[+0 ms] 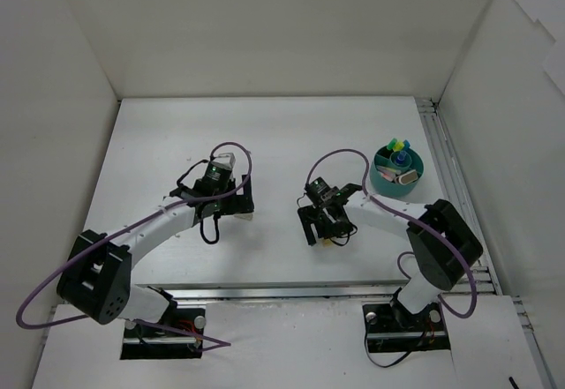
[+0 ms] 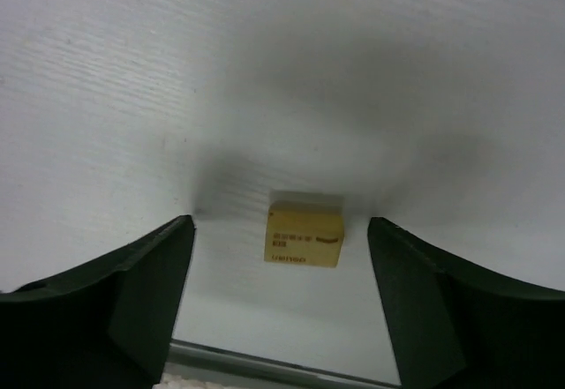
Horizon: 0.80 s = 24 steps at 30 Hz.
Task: Sort the stationery into containers
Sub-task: Pick up the stationery from the center of the board, then place the stationery in the storage box.
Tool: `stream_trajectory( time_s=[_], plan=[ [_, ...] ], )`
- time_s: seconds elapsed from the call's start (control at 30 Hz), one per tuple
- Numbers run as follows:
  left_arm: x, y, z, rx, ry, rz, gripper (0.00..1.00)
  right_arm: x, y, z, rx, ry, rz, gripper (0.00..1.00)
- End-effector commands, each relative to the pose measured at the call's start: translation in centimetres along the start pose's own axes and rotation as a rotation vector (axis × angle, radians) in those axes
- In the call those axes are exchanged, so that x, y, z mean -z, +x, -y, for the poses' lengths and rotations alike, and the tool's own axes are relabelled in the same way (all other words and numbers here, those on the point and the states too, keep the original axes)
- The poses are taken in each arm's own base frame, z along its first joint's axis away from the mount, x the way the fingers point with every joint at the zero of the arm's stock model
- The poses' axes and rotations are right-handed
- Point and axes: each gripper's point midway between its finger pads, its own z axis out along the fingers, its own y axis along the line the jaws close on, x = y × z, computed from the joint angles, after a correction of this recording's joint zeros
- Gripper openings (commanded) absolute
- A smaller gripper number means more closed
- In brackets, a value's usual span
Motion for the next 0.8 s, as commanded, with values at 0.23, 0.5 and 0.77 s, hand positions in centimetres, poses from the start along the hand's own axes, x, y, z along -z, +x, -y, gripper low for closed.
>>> stream_trajectory(
  time_s=[0.23,0.5,0.77],
  plan=[
    [2.1,-1.0,0.0,0.011,-0.004,0.060,1.00,-1.2,1.1,0.8,-0.133,0.017,-0.007,0.18],
    [2.6,-1.3,0.2,0.014,0.009,0.082,1.00,3.5,-2.5,1.8,-0.155,-0.067,0.161,0.03],
    [2.9,-1.5,0.3,0.013,0.015,0.092,1.00,8.3,-7.3,9.8,-0.304,0.131,0.324,0.01]
  ],
)
